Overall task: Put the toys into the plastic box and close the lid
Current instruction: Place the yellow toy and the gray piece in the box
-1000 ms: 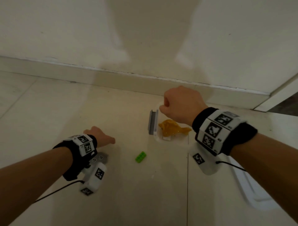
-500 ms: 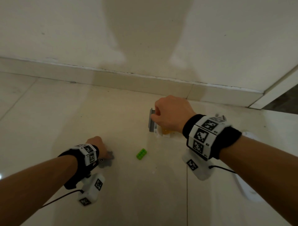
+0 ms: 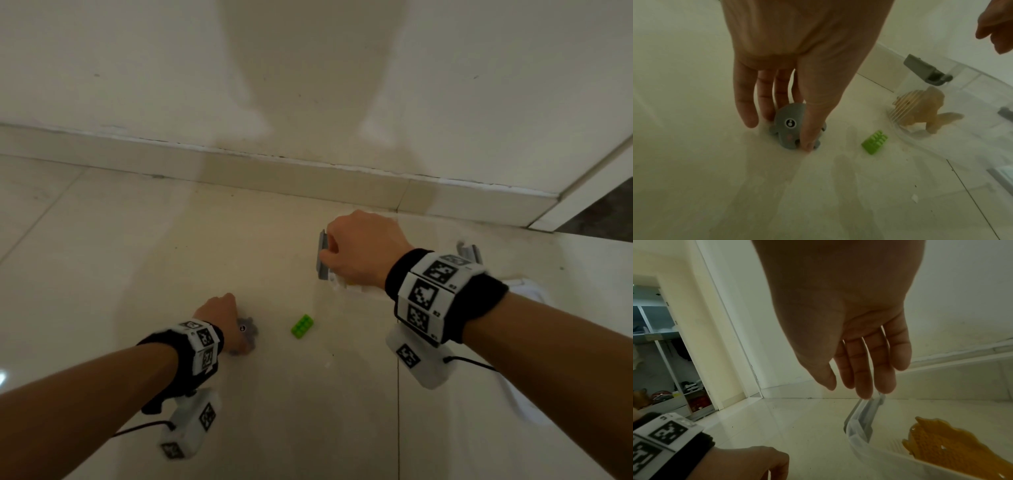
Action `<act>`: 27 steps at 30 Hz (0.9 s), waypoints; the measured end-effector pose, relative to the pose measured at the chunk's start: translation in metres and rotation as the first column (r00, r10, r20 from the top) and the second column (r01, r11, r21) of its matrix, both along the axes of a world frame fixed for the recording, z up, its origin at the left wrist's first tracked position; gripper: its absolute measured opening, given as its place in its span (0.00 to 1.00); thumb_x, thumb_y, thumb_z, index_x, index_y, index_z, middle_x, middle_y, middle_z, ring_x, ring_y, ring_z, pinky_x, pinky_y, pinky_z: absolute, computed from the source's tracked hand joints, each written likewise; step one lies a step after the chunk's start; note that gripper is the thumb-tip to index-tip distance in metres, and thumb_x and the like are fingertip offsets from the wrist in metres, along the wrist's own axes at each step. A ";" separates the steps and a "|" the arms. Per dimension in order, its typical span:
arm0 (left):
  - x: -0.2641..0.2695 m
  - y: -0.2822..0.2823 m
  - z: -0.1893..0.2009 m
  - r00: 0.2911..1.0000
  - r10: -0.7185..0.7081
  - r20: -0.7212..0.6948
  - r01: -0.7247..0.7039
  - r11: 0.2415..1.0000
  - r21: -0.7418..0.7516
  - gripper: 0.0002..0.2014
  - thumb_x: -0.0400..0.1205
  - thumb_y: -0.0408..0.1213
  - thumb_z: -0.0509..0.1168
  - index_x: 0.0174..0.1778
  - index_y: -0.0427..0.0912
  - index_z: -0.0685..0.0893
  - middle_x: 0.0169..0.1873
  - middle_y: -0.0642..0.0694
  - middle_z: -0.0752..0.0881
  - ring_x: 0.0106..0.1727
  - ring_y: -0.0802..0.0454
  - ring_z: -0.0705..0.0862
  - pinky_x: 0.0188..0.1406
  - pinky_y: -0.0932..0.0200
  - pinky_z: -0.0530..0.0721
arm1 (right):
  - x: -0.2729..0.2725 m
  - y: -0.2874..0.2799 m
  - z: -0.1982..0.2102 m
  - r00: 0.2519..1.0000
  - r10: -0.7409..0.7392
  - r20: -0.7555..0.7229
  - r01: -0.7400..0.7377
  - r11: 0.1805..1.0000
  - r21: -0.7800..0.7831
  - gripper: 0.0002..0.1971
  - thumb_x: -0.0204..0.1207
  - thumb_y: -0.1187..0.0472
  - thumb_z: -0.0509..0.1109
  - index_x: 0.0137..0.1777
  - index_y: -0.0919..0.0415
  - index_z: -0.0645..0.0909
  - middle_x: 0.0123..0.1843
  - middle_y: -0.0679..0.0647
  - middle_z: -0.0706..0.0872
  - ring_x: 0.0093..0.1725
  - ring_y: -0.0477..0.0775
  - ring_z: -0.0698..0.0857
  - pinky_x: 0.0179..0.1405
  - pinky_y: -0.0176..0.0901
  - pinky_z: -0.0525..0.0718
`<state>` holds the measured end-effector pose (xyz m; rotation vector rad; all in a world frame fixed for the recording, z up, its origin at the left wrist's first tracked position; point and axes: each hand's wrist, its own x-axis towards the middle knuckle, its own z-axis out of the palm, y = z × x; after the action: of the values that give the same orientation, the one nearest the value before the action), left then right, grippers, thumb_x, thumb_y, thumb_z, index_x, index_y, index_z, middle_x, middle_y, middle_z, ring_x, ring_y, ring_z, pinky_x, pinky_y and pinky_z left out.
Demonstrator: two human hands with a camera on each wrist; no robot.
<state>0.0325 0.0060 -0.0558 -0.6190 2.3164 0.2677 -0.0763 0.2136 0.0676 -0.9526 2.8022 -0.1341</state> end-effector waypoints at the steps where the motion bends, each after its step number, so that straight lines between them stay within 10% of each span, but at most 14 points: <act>1: -0.001 0.001 0.001 1.000 0.011 -0.012 -0.010 1.000 0.025 0.29 0.66 0.47 0.81 0.51 0.42 0.71 0.51 0.43 0.78 0.47 0.44 0.78 0.41 0.55 0.80 | 0.000 0.000 0.000 1.000 0.003 0.002 -0.003 1.000 -0.001 0.16 0.76 0.51 0.66 0.27 0.52 0.74 0.28 0.48 0.78 0.26 0.50 0.76 0.23 0.39 0.66; 5: -0.015 0.002 0.016 0.969 0.229 -0.087 -0.192 0.931 0.311 0.16 0.71 0.34 0.81 0.41 0.42 0.77 0.51 0.36 0.84 0.45 0.38 0.87 0.41 0.45 0.92 | -0.001 0.000 -0.001 1.000 -0.008 0.016 0.008 1.000 -0.006 0.16 0.76 0.52 0.66 0.28 0.55 0.76 0.27 0.50 0.79 0.28 0.55 0.79 0.23 0.39 0.68; 13: -0.068 0.016 0.087 0.740 0.629 -0.239 -0.157 0.508 0.847 0.14 0.72 0.33 0.80 0.49 0.36 0.86 0.45 0.39 0.92 0.40 0.47 0.91 0.33 0.60 0.89 | -0.009 0.005 -0.004 0.897 -0.196 0.396 0.302 0.926 -0.225 0.24 0.79 0.39 0.68 0.67 0.53 0.76 0.54 0.49 0.86 0.51 0.54 0.87 0.48 0.48 0.86; 20: -0.093 0.059 0.102 0.721 0.660 -0.210 -0.041 0.343 0.938 0.09 0.73 0.33 0.78 0.44 0.37 0.86 0.41 0.40 0.92 0.36 0.51 0.92 0.33 0.62 0.90 | -0.025 0.031 0.004 0.727 -0.081 0.682 0.529 0.699 -0.481 0.03 0.81 0.62 0.73 0.50 0.61 0.86 0.42 0.58 0.94 0.34 0.49 0.91 0.36 0.42 0.90; 22: -0.098 0.070 0.101 0.709 0.665 -0.233 -0.033 0.361 0.932 0.13 0.75 0.39 0.77 0.49 0.36 0.86 0.44 0.39 0.92 0.39 0.49 0.90 0.34 0.61 0.89 | -0.035 0.047 0.003 0.675 -0.094 0.732 0.573 0.692 -0.439 0.04 0.80 0.62 0.73 0.50 0.62 0.87 0.42 0.58 0.94 0.35 0.50 0.91 0.37 0.43 0.90; 27: -0.100 0.092 0.082 0.733 0.530 -0.427 -0.162 0.745 0.647 0.30 0.72 0.56 0.76 0.63 0.43 0.78 0.56 0.45 0.83 0.49 0.47 0.84 0.39 0.52 0.87 | -0.057 0.096 -0.006 0.671 -0.211 0.711 0.478 0.856 -0.197 0.05 0.79 0.64 0.74 0.49 0.65 0.89 0.41 0.56 0.95 0.39 0.53 0.92 0.38 0.44 0.88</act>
<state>-0.0676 0.0979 0.0262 -0.7412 2.4488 1.4963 -0.1332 0.3099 0.0613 -0.2740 2.2406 -0.9027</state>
